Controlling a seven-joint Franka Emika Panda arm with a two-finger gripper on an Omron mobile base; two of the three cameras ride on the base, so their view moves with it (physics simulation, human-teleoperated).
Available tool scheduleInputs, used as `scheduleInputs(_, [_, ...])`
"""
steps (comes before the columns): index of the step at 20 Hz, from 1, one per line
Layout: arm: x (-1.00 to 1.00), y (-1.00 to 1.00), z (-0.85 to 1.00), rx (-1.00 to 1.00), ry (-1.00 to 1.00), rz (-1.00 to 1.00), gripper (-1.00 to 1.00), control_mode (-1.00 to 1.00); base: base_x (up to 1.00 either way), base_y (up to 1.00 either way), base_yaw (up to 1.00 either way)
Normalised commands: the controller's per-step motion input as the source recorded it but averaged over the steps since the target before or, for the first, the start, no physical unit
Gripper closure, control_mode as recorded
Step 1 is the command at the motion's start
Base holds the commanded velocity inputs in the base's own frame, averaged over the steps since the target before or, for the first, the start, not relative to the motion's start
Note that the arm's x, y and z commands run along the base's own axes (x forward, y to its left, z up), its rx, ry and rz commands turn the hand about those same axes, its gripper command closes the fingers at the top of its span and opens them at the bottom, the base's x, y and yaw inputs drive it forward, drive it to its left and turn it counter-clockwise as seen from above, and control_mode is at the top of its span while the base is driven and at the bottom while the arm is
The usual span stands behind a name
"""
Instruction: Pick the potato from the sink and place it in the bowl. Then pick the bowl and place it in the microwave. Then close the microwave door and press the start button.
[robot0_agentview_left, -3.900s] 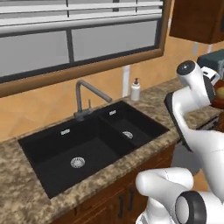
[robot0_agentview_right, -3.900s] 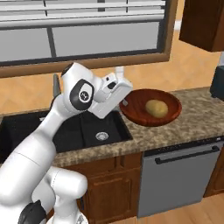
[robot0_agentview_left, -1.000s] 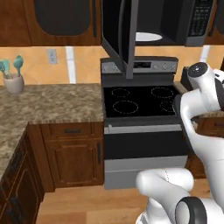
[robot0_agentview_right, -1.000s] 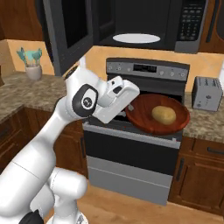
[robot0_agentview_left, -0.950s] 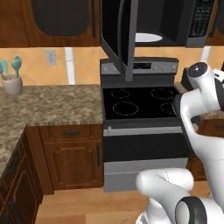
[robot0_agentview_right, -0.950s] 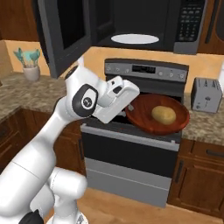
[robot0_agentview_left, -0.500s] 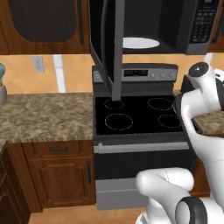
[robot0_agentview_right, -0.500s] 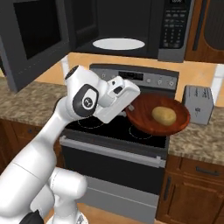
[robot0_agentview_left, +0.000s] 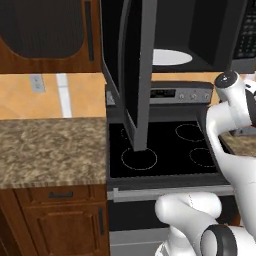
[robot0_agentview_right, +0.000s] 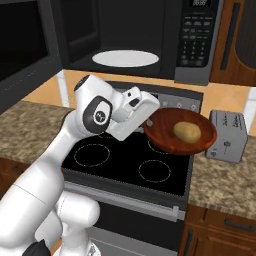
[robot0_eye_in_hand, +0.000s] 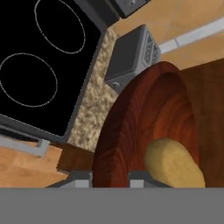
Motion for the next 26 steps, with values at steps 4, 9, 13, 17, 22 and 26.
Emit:
scheduleInputs(4, [0.00, 0.00, 0.00, 0.00, 0.00, 0.00, 1.00, 1.00, 0.58, -0.09, -0.05])
scheduleInputs(9, [0.00, 0.00, 0.00, 0.00, 0.00, 0.00, 1.00, 1.00, 0.50, -0.01, -0.11])
scheduleInputs(13, [0.00, 0.00, 0.00, 0.00, 0.00, 0.00, 1.00, 1.00, 0.42, 0.00, -0.14])
scheduleInputs(17, [0.00, 0.00, 0.00, 0.00, 0.00, 0.00, 1.00, 1.00, 0.25, -0.02, -0.09])
scheduleInputs(22, [-0.19, -0.01, 0.00, -0.01, -0.08, 0.02, 1.00, -1.00, 0.00, 0.00, 0.00])
scheduleInputs(26, [-0.88, 0.00, 0.19, -0.10, -0.30, 0.12, 1.00, -1.00, 0.00, 0.00, 0.00])
